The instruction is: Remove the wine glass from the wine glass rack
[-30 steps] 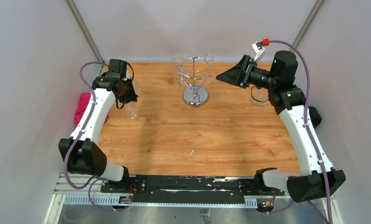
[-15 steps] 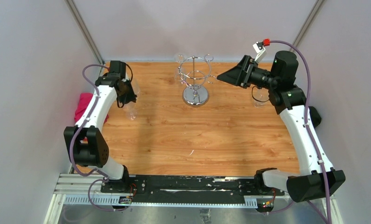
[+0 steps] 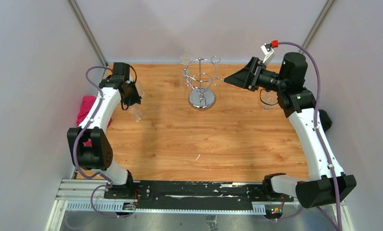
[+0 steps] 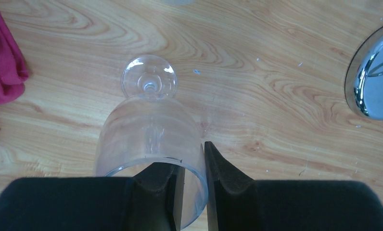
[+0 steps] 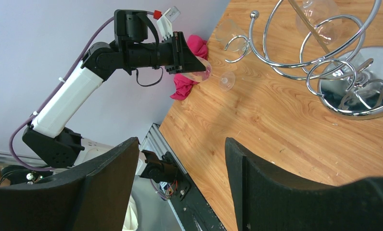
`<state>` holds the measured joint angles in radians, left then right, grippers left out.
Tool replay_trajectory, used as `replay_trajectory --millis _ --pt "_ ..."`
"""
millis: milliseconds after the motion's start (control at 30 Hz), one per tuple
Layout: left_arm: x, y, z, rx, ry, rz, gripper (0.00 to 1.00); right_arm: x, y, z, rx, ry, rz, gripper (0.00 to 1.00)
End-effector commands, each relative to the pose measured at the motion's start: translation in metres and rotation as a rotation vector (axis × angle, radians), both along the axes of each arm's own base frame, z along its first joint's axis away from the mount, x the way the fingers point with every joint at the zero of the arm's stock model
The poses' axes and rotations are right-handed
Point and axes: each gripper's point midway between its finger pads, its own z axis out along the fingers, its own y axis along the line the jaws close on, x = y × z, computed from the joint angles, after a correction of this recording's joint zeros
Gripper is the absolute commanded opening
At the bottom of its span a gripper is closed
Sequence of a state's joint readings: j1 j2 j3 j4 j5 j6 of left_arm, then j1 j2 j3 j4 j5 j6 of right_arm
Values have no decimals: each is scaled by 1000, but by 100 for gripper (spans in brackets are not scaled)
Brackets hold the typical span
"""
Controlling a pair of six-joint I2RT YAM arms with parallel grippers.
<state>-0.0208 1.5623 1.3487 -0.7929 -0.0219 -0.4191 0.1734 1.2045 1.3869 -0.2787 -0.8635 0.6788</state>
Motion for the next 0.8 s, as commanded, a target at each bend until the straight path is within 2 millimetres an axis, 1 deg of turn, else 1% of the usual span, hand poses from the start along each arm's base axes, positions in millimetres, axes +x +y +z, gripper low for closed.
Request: replay_trajectory --millis 0,233,600,667,767 --pt "5 2 4 -12 -36 3 0 2 -5 9 -6 -33 -15 71" --pt "8 -3 7 -42 -43 -11 0 2 -5 8 -7 -32 -17 71" --pt "9 -4 -9 -45 17 -19 0 3 -5 6 -8 -23 -16 71" --pt "7 -2 -12 -33 31 -12 3 3 -5 5 -8 -20 -16 71" --pt "5 1 -13 -20 38 -9 10 4 -5 4 -7 -18 -15 71"
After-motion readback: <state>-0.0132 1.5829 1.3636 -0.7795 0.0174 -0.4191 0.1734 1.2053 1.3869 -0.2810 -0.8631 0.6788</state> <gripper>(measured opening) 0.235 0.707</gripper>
